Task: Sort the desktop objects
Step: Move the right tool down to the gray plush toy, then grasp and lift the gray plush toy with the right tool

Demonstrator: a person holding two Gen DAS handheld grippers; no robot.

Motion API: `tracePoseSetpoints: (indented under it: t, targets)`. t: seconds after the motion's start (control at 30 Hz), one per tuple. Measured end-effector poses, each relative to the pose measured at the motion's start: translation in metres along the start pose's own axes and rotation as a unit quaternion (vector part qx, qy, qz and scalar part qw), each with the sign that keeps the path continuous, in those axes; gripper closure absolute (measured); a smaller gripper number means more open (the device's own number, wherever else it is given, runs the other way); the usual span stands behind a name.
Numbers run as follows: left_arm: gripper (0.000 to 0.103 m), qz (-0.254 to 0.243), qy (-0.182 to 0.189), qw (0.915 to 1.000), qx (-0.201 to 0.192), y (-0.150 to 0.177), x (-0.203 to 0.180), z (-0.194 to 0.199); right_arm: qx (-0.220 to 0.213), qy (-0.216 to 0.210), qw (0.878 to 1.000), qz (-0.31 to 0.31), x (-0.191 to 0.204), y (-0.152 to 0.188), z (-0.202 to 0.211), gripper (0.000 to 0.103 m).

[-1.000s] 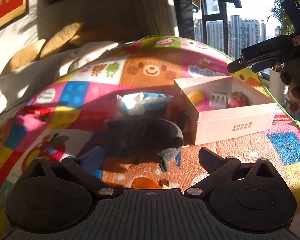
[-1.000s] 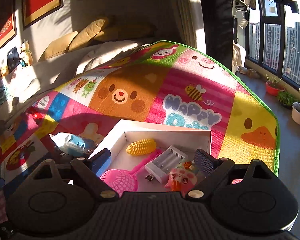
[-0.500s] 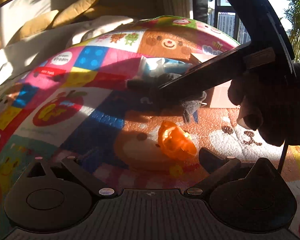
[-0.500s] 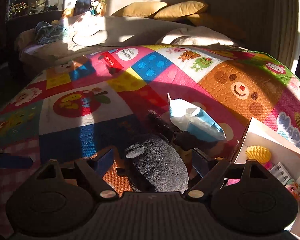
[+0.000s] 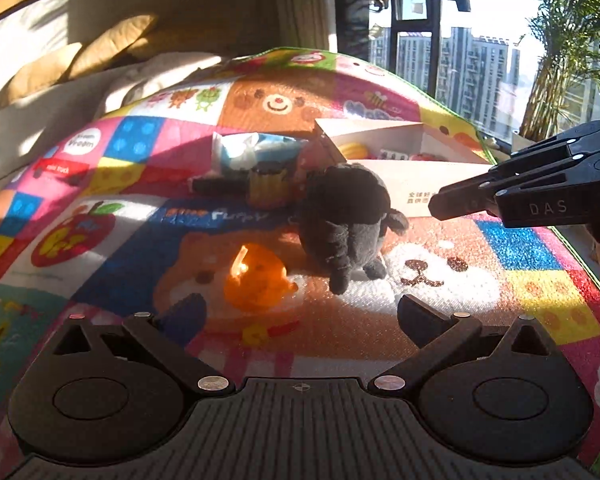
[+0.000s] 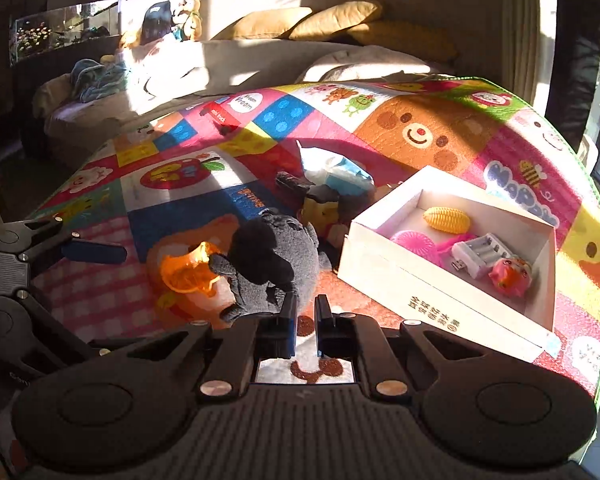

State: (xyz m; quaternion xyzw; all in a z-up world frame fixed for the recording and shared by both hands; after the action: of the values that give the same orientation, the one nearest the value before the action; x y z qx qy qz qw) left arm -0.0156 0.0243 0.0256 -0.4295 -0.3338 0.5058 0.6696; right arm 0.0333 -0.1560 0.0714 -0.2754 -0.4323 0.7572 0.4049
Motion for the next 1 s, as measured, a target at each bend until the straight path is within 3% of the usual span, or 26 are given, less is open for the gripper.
tracePoseSetpoints:
  t: [0.1,0.17,0.23,0.3,0.4,0.47,0.57,0.67,0.8,1.0]
  targets:
    - [0.0,-0.012,0.004,0.9999,-0.003,0.002,-0.02,0.002,-0.002,0.03,0.999,-0.031,-0.015,0.016,0.016,0.093]
    - [0.0,-0.021,0.011,0.9997,0.001,0.003,-0.03,0.003,-0.005,0.028,0.998,-0.058,-0.021,0.016,0.019,0.083]
    - [0.0,-0.039,0.008,0.9992,0.004,0.003,-0.036,0.005,-0.025,0.022,0.997,-0.067,-0.018,0.008,0.019,0.048]
    - [0.0,-0.048,0.003,0.9988,0.004,0.003,-0.037,0.007,-0.051,0.015,0.997,-0.057,-0.009,-0.009,0.011,0.04]
    - [0.0,-0.037,-0.003,0.9993,0.005,0.004,-0.03,0.01,-0.069,0.017,0.996,-0.05,0.003,-0.034,-0.019,0.037]
    - [0.0,-0.028,-0.009,0.9996,0.005,0.005,-0.023,0.013,-0.053,0.037,0.997,-0.048,0.001,-0.041,-0.049,0.038]
    - [0.0,-0.016,-0.013,0.9998,0.005,0.006,-0.011,0.017,-0.012,0.038,0.997,-0.067,-0.014,-0.028,-0.069,0.057]
    - [0.0,-0.001,-0.009,0.9999,0.009,0.007,-0.002,0.015,-0.026,0.054,0.997,-0.044,-0.019,-0.007,-0.047,0.057]
    - [0.0,0.003,0.012,0.9998,0.012,0.005,-0.007,0.001,-0.02,0.039,0.997,-0.059,-0.029,0.017,-0.009,0.057]
    - [0.0,-0.049,0.067,0.9966,0.003,-0.004,-0.049,-0.015,0.003,0.018,0.995,-0.1,-0.045,0.036,0.008,0.056]
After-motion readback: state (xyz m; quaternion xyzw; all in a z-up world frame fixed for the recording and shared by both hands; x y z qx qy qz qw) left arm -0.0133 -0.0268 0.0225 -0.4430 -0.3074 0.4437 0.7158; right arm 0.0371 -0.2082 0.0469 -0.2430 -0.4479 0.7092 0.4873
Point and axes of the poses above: each gripper's, at about its wrist camera, not at the fingertips, and z roughly against the way its jaws point, x to its left, y to its underside, the point moved 1 cm from there along -z, roughly the way its jaws point, and after that the axes turned 9 degrees about -x, right-handed, at the moved point
